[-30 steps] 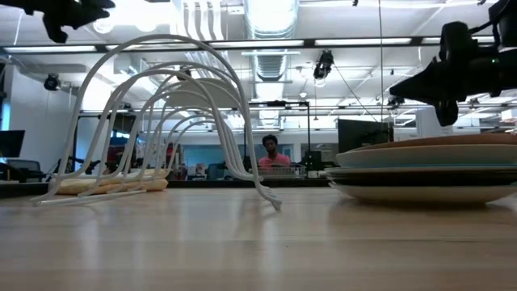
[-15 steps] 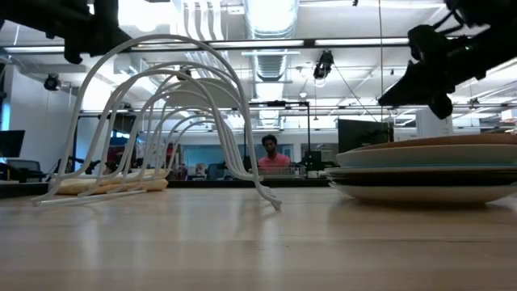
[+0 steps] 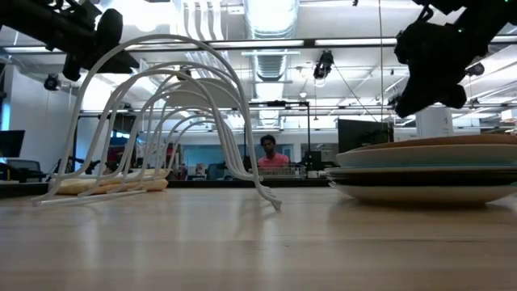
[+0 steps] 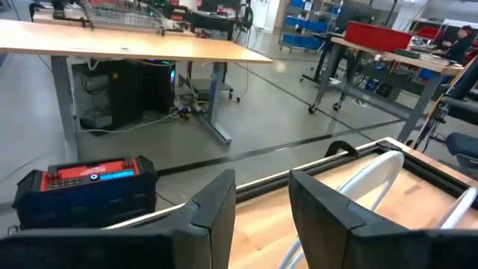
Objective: Sort dishes
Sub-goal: Put the brown plate into the dishwasher rack
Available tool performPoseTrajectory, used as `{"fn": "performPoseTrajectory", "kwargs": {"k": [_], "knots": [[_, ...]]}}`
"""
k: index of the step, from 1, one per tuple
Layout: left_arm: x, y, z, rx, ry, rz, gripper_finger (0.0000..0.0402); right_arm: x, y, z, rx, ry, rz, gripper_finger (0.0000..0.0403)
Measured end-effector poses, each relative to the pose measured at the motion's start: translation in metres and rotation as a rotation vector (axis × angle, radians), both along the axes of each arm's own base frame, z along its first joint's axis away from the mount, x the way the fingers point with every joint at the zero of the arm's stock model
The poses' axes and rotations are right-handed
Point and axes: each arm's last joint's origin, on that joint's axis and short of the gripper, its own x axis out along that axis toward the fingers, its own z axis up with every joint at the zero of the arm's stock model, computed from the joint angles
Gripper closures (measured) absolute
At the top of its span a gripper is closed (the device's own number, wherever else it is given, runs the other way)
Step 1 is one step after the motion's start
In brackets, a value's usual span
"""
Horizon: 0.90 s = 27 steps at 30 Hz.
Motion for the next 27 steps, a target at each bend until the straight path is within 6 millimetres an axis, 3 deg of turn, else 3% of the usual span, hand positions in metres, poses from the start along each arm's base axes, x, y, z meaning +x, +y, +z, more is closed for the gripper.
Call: {"fn": "performPoseTrajectory", "kwargs": {"k": [6,13,27], "knots": [[0.003,0.001,-0.004,-0.022,0.026,0.003,0.0286,-0.006,0.003,-0.013,0.164,0.152,-0.019,0.0275],[0.010,0.004,-0.009,-0.040,0.078,0.006,0.0286,-0.014,0.005,-0.020,0.248,0.277,-0.093,0.0239],[0.013,0.005,-0.011,-0.046,0.099,0.007,0.0286,-0.008,0.006,-0.030,0.234,0.342,-0.096,0.0264]]}}
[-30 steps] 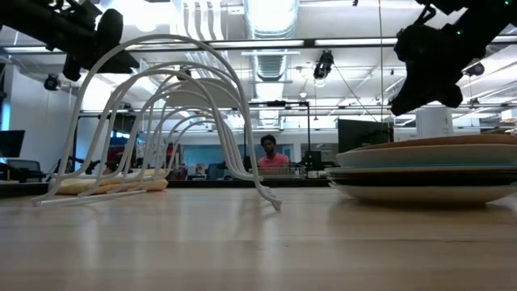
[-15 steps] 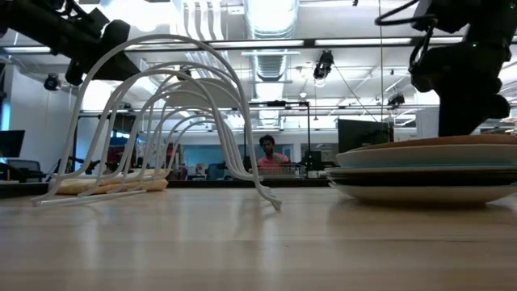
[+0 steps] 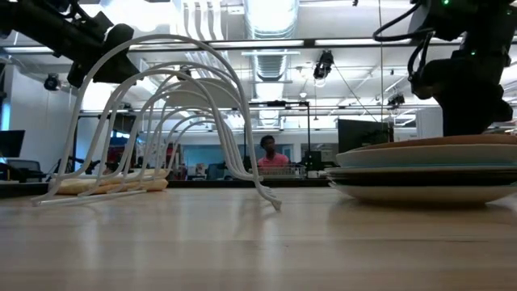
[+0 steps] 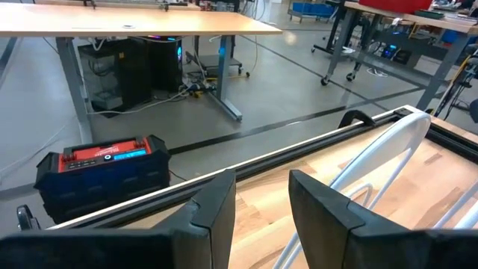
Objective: Sort dishes
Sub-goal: Put the brown plate into the dishwasher rack
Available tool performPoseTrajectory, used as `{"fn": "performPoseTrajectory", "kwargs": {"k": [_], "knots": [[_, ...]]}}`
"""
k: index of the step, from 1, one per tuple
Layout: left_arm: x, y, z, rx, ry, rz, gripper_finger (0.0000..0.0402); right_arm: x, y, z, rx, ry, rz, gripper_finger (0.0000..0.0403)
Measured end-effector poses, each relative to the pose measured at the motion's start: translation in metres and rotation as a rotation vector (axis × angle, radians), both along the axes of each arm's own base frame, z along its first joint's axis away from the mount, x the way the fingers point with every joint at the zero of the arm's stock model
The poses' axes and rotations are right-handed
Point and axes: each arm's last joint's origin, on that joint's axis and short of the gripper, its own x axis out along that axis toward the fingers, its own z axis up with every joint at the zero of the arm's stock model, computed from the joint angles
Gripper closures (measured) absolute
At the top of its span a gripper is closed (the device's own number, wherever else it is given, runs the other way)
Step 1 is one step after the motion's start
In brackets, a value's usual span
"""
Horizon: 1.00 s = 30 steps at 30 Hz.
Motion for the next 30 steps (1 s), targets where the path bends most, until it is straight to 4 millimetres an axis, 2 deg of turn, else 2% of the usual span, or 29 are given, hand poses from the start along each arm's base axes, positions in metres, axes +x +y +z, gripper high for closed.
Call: {"fn": "performPoseTrajectory", "kwargs": {"k": [11,23,30], "knots": [[0.000,0.000,0.000,0.016,0.024,-0.007,0.0286,0.006,0.000,-0.005,-0.005,0.025,0.008,0.0304],[0.003,0.001,-0.002,0.011,0.041,-0.007,0.0286,0.009,0.000,-0.010,-0.013,0.054,0.025,0.0382],[0.004,0.002,-0.003,0.007,0.052,-0.007,0.0286,0.007,-0.001,-0.001,-0.035,0.013,0.020,0.0388]]}}
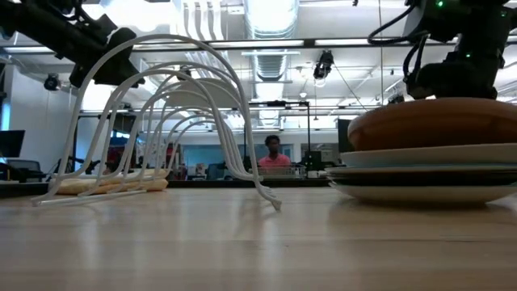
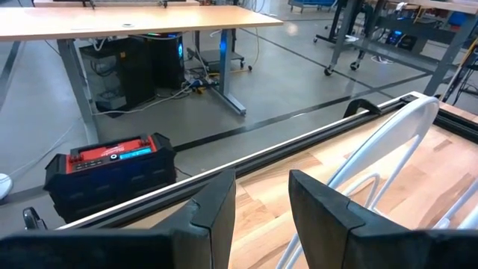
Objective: Sort dishes
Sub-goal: Put the brown plate into the dishwasher rack
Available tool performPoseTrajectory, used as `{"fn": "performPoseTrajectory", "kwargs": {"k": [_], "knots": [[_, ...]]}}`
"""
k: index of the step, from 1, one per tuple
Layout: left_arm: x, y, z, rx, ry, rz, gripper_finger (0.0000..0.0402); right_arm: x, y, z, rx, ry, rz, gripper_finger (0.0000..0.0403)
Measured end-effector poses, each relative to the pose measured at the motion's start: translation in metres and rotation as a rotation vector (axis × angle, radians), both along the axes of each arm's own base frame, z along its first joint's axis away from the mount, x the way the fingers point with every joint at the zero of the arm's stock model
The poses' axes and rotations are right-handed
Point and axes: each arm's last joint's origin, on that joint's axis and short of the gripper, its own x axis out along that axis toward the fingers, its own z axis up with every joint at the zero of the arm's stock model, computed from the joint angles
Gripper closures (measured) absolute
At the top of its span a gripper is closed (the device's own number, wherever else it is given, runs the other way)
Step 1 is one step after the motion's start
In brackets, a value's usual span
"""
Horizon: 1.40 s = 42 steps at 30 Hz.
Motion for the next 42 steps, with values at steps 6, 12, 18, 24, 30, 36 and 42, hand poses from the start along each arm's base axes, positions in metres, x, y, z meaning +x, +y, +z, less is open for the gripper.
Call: {"fn": "performPoseTrajectory", "kwargs": {"k": [6,12,18,24,30,36,42], "knots": [[0.0004,0.0001,-0.0002,-0.001,0.002,0.000,0.0286,0.0021,-0.0008,0.0064,-0.033,-0.017,0.008,0.0389],[0.0004,0.0001,0.0006,0.000,0.000,0.000,0.0286,0.0021,-0.0009,0.0064,-0.033,-0.016,0.006,0.0389],[0.0003,0.0001,0.0005,0.000,0.000,0.000,0.0286,0.0023,-0.0015,0.0063,-0.056,-0.016,-0.002,0.0389],[0.0003,0.0001,0.0004,0.000,0.001,0.000,0.0286,0.0024,-0.0029,0.0066,-0.107,-0.015,0.002,0.0374],[0.0003,0.0001,0.0005,0.000,0.000,0.000,0.0286,0.0025,-0.0038,0.0067,-0.142,-0.016,0.003,0.0358],[0.0003,0.0001,0.0004,0.000,0.001,0.000,0.0286,0.0017,-0.0043,0.0050,-0.158,-0.009,0.005,0.0340],[0.0003,0.0001,0.0005,0.000,0.000,0.000,0.0286,0.0014,-0.0044,0.0050,-0.174,0.001,0.040,0.0310]]}}
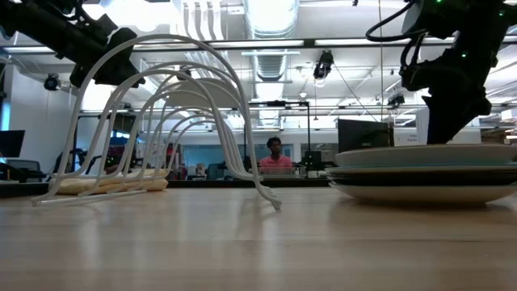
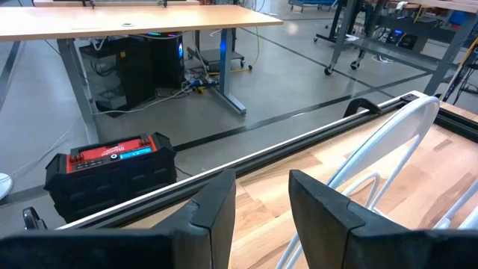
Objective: Sort dishes
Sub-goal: Put the brown plate into the dishwasher rack
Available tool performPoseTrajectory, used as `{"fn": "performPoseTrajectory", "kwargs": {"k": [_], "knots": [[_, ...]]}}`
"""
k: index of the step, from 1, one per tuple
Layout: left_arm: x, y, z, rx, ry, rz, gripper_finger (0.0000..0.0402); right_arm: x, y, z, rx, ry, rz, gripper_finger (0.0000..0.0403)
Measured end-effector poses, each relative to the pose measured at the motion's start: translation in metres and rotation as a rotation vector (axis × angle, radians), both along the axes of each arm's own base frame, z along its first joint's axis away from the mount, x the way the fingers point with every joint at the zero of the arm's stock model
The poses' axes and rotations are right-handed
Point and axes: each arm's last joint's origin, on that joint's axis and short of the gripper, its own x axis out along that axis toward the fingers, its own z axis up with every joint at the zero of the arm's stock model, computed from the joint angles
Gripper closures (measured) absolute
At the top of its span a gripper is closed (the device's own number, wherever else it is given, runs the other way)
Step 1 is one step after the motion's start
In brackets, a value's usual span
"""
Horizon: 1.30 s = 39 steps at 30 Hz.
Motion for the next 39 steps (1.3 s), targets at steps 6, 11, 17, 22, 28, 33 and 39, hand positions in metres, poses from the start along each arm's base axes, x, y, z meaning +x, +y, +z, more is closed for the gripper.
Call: {"fn": "performPoseTrajectory", "kwargs": {"k": [6,11,17,22,28,33,39], "knots": [[0.000,0.000,0.000,0.000,0.000,0.000,0.0286,0.011,-0.001,0.007,-0.100,-0.074,0.163,0.0278],[0.000,0.000,0.000,0.000,0.000,0.000,0.0286,0.024,-0.001,0.005,-0.160,-0.087,0.310,0.0263],[0.000,0.000,0.000,0.000,0.001,0.000,0.0286,0.032,0.000,-0.008,-0.210,0.029,0.463,0.0266],[0.000,0.000,0.000,0.002,0.004,-0.001,0.0286,0.043,0.000,-0.015,-0.273,0.053,0.575,0.0279],[0.000,0.000,0.000,0.012,0.019,-0.006,0.0286,0.054,-0.001,-0.022,-0.325,0.058,0.629,0.0292],[0.000,0.000,0.000,0.014,0.022,-0.007,0.0286,0.065,-0.001,-0.025,-0.374,0.016,0.682,0.0302],[0.000,0.000,0.000,0.014,0.022,-0.007,0.0286,0.072,-0.001,-0.021,-0.430,-0.021,0.738,0.0302]]}}
